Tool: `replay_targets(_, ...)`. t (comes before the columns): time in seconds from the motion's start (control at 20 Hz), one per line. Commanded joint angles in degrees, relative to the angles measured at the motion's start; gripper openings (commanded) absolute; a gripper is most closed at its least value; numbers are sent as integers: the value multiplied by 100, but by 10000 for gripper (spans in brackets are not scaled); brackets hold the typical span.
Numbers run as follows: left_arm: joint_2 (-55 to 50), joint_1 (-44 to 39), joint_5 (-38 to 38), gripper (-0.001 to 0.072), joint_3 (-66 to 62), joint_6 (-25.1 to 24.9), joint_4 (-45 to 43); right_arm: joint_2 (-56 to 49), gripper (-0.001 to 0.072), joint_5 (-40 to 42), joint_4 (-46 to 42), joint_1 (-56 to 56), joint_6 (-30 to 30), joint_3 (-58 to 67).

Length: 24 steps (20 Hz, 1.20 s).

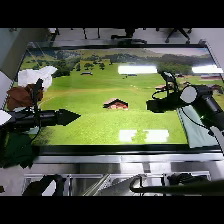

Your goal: Fold the shirts.

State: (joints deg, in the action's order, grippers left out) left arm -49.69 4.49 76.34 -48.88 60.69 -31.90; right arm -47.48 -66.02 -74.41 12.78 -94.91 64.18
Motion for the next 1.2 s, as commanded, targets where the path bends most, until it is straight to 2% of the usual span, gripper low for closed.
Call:
replay_targets(0.0, 4, -4, 15, 13, 0, 0, -13, -2, 21, 2, 2, 7, -2, -2)
replay_targets(0.1, 4, 13, -195, 12, -52, 13, -79, -2, 21, 2, 2, 7, 0, -2)
replay_targets(0.15, 4, 57, -424, 12, -223, 138, -415, -2, 21, 0, 2, 7, 0, -2)
replay_targets(0.3, -15, 330, -1655, 24, -1117, 337, -2223, -4, 21, 2, 2, 7, 0, -2)
replay_targets(0.4, -317, 428, -2647, 679, -1749, 345, -3418, -4, 21, 2, 2, 7, 0, -2)
replay_targets(0.45, -616, 468, -3001, 710, -2083, 345, -3930, -2, 21, 0, 2, 7, 0, -2)
replay_targets(0.55, -1464, 564, -3322, 710, -2789, 339, -4555, -4, 21, 2, 2, 7, 0, -2)
replay_targets(0.7, -3270, 649, -3731, 710, -3904, 319, -5298, -9, 21, 2, 4, 7, -2, -2)
replay_targets(0.85, -5160, 625, -3700, 710, -5141, 319, -6094, -24, 21, 2, 2, 7, 0, -2)
replay_targets(1.0, -6730, 603, -3713, 710, -6201, 369, -6137, -28, 22, 0, 2, 7, 0, -2)
replay_targets(1.15, -7742, 603, -3744, 709, -6843, 529, -6144, -28, 21, 0, 2, 7, 0, -2)
